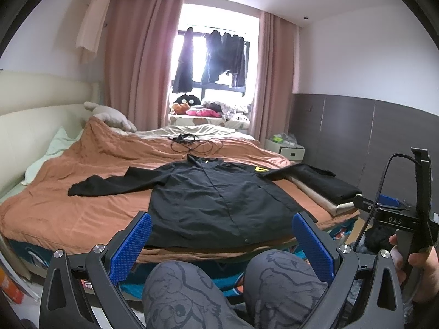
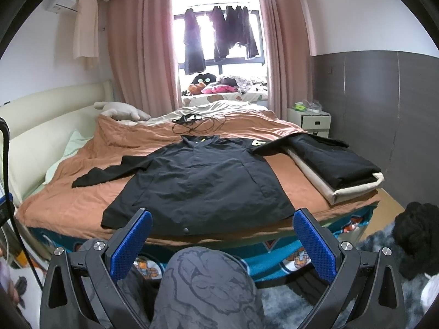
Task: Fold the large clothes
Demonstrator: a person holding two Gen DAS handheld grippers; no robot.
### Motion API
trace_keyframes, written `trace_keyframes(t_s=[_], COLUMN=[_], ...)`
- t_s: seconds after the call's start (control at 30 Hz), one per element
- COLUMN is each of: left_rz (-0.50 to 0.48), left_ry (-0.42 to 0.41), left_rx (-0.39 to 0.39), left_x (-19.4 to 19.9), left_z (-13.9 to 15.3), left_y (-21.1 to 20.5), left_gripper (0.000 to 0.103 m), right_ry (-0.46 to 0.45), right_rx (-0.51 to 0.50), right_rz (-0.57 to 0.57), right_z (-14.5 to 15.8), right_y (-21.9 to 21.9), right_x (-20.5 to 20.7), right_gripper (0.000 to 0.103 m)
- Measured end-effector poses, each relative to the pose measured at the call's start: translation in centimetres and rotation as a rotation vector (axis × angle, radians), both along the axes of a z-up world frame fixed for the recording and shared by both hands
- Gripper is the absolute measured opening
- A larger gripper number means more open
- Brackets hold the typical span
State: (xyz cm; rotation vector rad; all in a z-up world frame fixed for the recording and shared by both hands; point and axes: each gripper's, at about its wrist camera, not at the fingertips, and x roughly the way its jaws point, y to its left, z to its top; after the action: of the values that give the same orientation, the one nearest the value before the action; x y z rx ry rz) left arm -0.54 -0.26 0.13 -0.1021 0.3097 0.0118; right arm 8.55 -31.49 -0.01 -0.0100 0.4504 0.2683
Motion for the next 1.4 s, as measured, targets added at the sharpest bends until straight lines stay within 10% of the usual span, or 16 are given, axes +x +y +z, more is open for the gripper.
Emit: trace_keyframes(t_s=[1.4], left_rz=[-0.011], left_ry=[0.001], left_rx=[-0.025], left_x=[-0.9], left_z=[0.3], left_y=[0.4], left_gripper=[0.103], right_ry=[-0.033], right_rx=[-0.032], right_rz=[-0.046], right_z=[0.3], right_y=[-1.5], right_x=[-0.8], right_gripper=[0.103])
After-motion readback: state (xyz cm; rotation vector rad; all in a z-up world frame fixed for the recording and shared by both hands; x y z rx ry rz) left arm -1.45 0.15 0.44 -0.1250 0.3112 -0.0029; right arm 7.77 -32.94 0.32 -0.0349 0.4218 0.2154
